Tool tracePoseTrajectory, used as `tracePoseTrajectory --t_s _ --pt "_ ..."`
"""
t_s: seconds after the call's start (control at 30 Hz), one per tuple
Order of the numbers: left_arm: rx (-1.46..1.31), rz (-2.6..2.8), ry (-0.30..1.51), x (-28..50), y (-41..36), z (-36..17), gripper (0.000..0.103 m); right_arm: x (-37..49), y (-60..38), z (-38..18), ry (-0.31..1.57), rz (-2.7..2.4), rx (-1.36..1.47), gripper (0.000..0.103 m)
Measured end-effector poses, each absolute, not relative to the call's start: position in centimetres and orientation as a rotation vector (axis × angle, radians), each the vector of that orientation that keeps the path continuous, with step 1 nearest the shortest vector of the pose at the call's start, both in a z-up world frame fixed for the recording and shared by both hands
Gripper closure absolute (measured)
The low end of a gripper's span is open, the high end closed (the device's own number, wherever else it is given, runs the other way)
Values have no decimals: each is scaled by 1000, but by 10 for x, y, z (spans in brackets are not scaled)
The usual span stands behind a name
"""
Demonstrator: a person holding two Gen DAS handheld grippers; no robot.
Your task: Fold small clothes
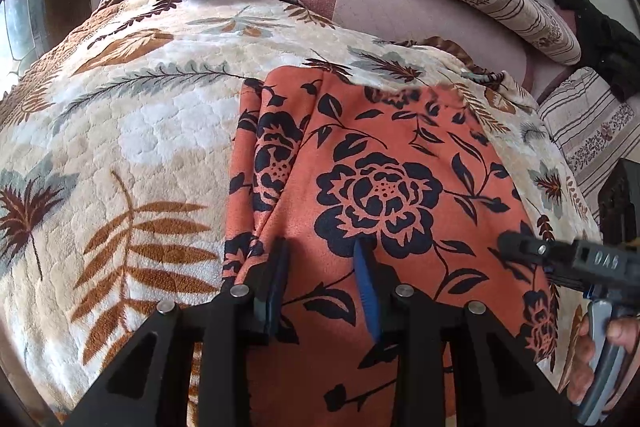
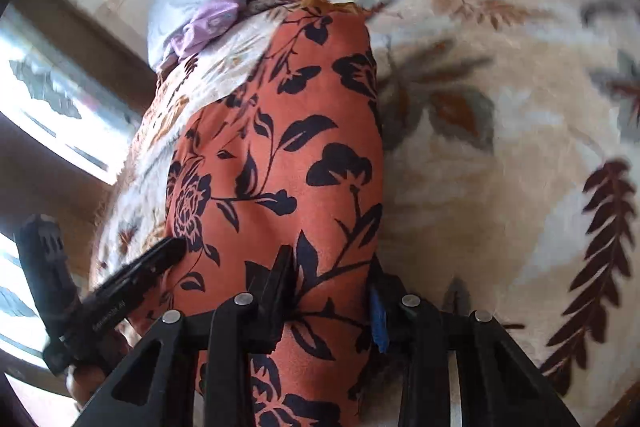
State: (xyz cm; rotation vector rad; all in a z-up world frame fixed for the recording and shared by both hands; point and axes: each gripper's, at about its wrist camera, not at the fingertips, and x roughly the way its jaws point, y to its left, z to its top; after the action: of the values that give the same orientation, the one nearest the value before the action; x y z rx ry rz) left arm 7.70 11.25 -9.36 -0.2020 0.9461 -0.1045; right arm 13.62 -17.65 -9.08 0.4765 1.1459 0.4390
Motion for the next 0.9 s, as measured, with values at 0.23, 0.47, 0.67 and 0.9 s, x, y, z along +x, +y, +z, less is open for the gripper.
tracePoseTrajectory --t_s 0.23,0.47,0.67,0.9 --pt "-209 -102 947 78 113 -94 69 159 -230 -92 1101 504 877 28" --pt "-219 -109 942 76 116 -94 69 196 -195 -100 1159 502 755 73" --pt "-213 -111 939 77 115 -94 69 183 -190 -104 1142 397 665 45" --pt "-194 -99 935 74 112 -92 69 137 -186 -31 943 392 515 26"
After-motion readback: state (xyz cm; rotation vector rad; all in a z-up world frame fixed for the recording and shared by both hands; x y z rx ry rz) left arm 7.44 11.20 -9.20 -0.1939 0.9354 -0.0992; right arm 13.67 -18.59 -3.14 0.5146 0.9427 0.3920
